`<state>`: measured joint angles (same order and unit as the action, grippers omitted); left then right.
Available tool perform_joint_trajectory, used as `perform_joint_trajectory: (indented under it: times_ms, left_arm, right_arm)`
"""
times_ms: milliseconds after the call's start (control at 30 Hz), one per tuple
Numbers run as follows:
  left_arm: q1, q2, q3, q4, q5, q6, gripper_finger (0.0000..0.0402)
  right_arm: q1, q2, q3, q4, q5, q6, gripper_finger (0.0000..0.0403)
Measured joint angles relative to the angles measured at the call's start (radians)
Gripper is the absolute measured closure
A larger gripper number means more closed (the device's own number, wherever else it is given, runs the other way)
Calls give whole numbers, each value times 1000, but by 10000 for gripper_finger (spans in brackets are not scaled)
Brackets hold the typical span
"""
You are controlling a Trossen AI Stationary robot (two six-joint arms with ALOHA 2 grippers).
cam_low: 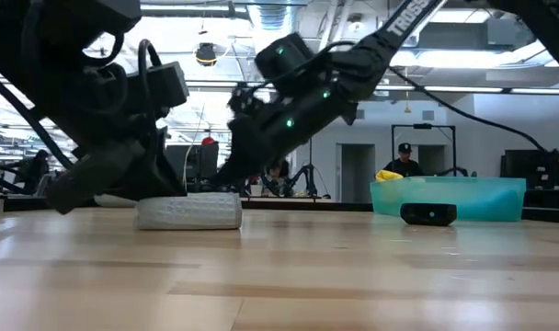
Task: Fold microfiber towels
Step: Fold the gray microfiber cloth
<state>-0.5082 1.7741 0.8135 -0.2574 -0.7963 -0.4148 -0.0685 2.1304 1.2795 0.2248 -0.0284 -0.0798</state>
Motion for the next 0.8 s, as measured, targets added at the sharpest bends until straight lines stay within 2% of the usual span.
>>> perform_joint_trajectory:
  times_ms: [133,267,400,633,800]
  left_arm:
    - [5,-1,0,1,2,0,303]
    - [5,-1,0,10,50,0,303]
    - [6,-3,0,12,105,4,303]
    - [4,-4,13,12,112,9,303]
    - [3,-39,88,-30,72,59,303]
  right_arm:
    - [-12,58,54,-59,0,0,284]
    - [-34,109,121,-129,7,13,285]
    - [-58,108,146,-161,36,72,285]
    - [-65,21,149,-241,60,53,285]
    - [-24,-76,146,-379,53,37,285]
